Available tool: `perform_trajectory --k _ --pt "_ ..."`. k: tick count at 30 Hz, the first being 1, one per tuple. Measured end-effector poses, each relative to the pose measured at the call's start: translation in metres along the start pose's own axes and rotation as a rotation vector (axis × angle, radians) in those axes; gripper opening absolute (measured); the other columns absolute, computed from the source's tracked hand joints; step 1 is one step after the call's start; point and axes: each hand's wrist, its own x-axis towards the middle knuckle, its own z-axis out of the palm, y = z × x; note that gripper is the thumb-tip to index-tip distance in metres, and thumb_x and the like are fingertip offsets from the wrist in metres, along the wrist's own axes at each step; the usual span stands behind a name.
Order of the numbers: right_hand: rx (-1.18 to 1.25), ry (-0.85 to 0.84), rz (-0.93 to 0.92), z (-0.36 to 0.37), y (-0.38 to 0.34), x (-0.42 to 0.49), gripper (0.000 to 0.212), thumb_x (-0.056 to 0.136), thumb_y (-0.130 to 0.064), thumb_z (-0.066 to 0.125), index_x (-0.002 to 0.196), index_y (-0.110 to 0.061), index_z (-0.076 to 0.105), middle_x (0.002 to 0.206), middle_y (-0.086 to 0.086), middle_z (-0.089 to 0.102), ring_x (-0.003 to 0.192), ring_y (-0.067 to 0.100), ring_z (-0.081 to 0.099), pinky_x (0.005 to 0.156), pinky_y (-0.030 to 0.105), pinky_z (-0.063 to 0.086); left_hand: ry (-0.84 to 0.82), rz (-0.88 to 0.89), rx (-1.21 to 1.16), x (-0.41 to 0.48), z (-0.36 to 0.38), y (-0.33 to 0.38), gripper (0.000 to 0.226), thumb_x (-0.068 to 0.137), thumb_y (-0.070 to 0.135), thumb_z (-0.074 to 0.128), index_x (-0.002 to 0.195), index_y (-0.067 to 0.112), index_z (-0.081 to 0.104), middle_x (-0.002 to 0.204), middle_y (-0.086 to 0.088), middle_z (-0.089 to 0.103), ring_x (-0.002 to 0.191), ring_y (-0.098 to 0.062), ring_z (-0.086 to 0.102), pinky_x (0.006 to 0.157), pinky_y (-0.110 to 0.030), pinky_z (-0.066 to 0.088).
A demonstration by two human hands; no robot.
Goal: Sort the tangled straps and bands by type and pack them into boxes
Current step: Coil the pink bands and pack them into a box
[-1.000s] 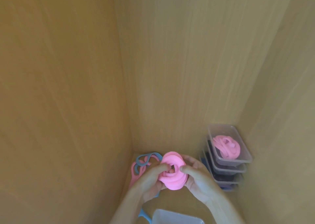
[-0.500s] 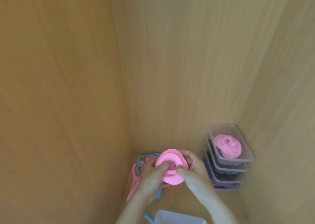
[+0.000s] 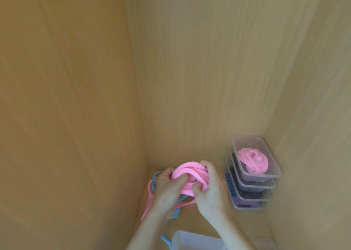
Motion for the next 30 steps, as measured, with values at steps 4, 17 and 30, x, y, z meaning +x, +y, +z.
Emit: perform_trajectory --k 4,17,30 --pt "0.225 -0.132 0.139 -0.014 -0.004 0.005 0.044 0.064 -0.004 0.063 0.100 -0.028 0.060 0.091 -0.005 0.067 0.086 0.024 0.065 0.075 0.043 0.055 -0.059 0.029 0.069 0.002 -0.009 0.000 0.023 0.063 0.014 0.072 0.081 0.007 0.060 0.075 -0.011 0.066 0.073 -0.025 0.063 0.065 -0.036 0.049" --pt "0.467 -0.310 0.339 -0.022 0.016 0.006 0.035 0.061 -0.002 0.059 0.095 -0.003 0.067 0.088 0.015 0.074 0.077 0.017 0.067 0.070 0.029 0.049 -0.253 -0.011 0.074 0.002 -0.019 -0.008 0.054 0.065 0.015 0.072 0.115 -0.002 0.068 0.113 -0.031 0.068 0.108 -0.046 0.066 0.096 -0.059 0.050" --pt "0.289 -0.351 0.285 -0.027 0.032 0.004 0.029 0.072 -0.009 0.081 0.096 -0.016 0.065 0.091 0.002 0.075 0.086 0.019 0.073 0.076 0.036 0.059 -0.273 -0.025 0.198 0.003 -0.013 -0.014 0.040 0.070 0.003 0.088 0.107 0.000 0.074 0.100 -0.018 0.076 0.096 -0.034 0.073 0.087 -0.043 0.060"
